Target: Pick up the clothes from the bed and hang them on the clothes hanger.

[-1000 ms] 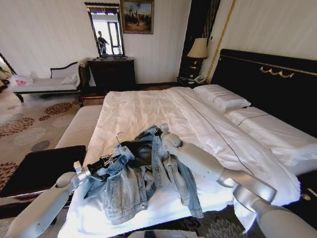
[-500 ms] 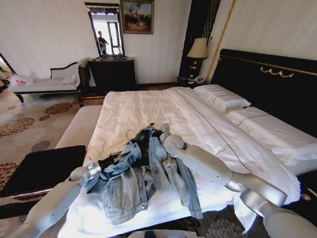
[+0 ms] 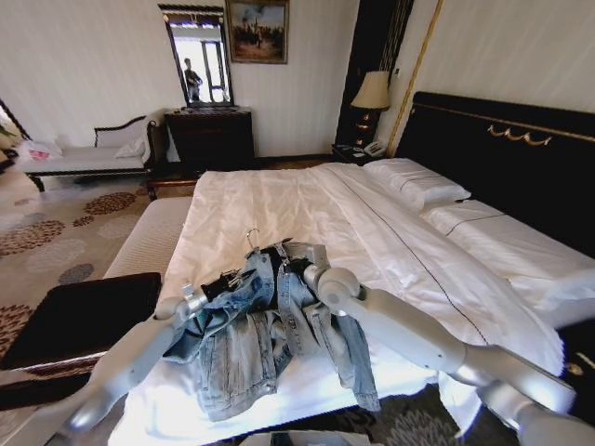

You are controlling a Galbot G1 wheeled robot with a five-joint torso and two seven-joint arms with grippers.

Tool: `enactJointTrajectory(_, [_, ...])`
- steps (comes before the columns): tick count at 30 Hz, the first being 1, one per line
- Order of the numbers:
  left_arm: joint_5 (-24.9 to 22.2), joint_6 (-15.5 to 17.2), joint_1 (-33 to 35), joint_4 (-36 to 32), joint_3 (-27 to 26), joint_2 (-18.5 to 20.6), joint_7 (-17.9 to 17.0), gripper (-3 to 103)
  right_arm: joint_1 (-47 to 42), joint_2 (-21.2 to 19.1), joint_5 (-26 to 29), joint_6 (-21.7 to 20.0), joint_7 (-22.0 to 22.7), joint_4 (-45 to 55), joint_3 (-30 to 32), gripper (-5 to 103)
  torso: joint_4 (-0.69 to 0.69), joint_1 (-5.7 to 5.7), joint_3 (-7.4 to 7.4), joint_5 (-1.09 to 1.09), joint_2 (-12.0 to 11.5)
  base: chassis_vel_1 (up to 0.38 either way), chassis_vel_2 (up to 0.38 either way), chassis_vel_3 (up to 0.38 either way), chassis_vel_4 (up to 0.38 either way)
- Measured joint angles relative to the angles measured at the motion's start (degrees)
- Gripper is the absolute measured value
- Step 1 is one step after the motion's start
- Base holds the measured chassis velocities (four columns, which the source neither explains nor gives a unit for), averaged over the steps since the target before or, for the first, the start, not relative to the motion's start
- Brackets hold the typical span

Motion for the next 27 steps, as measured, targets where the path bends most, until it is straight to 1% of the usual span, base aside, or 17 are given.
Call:
enactJointTrajectory(6, [0.0, 0.1, -1.8, 2.0, 0.9, -1.2, -0.2, 17, -1.6, -1.1, 1.3, 0.0, -1.0, 3.4, 1.7, 3, 0.02, 0.0, 0.0, -0.01, 0.0, 0.0, 0.0, 0.0, 0.0])
enactJointTrajectory(8, [-0.1, 0.1, -2.2, 2.7, 0.6, -1.2, -0.1, 17, -3.7, -2.5, 1.2, -0.4, -2.1, 6.4, 2.6, 3, 0.02, 0.0, 0.0, -0.01, 0.0, 0.0, 0.0, 0.0, 0.0])
enactJointTrajectory(10, [-0.2, 0.1, -2.2, 2.7, 0.4, -1.1, -0.1, 17, -4.6, -2.9, 1.0, -0.5, -2.4, 7.2, 3.0, 3, 0.01, 0.0, 0.0, -0.01, 0.0, 0.0, 0.0, 0.0, 0.0])
enactJointTrajectory(12, [-0.7, 0.1, -2.3, 3.0, 0.0, -0.4, -0.1, 17, -7.9, -4.4, -0.8, -0.7, -4.0, 9.1, 4.5, 3, 0.01, -0.01, 0.0, 0.0, 0.0, 0.0, 0.0, 0.0, 0.0])
enactJointTrajectory(14, [-0.8, 0.1, -2.4, 3.1, -0.1, -0.1, -0.1, 17, -9.0, -4.8, -1.6, -0.8, -4.6, 9.5, 5.0, 3, 0.02, 0.0, 0.0, -0.01, 0.0, 0.0, 0.0, 0.0, 0.0])
enactJointTrajectory(17, [-1.9, 0.0, -3.3, 4.1, -0.5, 0.4, -0.1, 18, -14.5, -6.2, -5.9, -0.8, -6.9, 11.2, 6.9, 3, 0.02, -0.01, 0.0, 0.0, 0.0, 0.0, 0.0, 0.0, 0.0])
enactJointTrajectory(20, [-2.4, 0.0, -3.7, 4.2, -0.6, 0.4, -0.2, 18, -16.8, -6.5, -7.5, -0.8, -7.8, 11.7, 7.8, 3, 0.01, -0.01, 0.0, 0.0, 0.0, 0.0, 0.0, 0.0, 0.0])
enactJointTrajectory(21, [-2.6, 0.0, -4.0, 4.3, -0.6, 0.5, -0.4, 19, -18.9, -6.9, -9.5, -0.8, -9.1, 11.8, 8.5, 3, 0.0, -0.01, 0.0, -0.01, 0.0, 0.0, 0.0, 0.0, 0.0])
enactJointTrajectory(23, [-2.9, 0.0, -4.3, 4.3, -0.7, 0.9, -0.5, 19, -20.9, -7.2, -11.7, -0.5, -10.3, 11.6, 9.0, 3, 0.0, 0.0, 0.0, -0.01, 0.0, 0.0, 0.0, 0.0, 0.0])
enactJointTrajectory(24, [-2.9, 0.0, -4.3, 4.3, -0.7, 0.9, -0.5, 19, -20.9, -7.2, -11.7, -0.5, -10.3, 11.6, 9.0, 3, 0.0, 0.0, 0.0, -0.01, 0.0, 0.0, 0.0, 0.0, 0.0])
enactJointTrajectory(27, [-3.0, 0.0, -3.9, 3.1, -0.7, 1.9, -0.7, 19, -22.4, -6.5, -14.6, 0.2, -11.6, 8.9, 9.0, 3, 0.01, -0.01, 0.0, 0.0, 0.0, 0.0, 0.0, 0.0, 0.0])
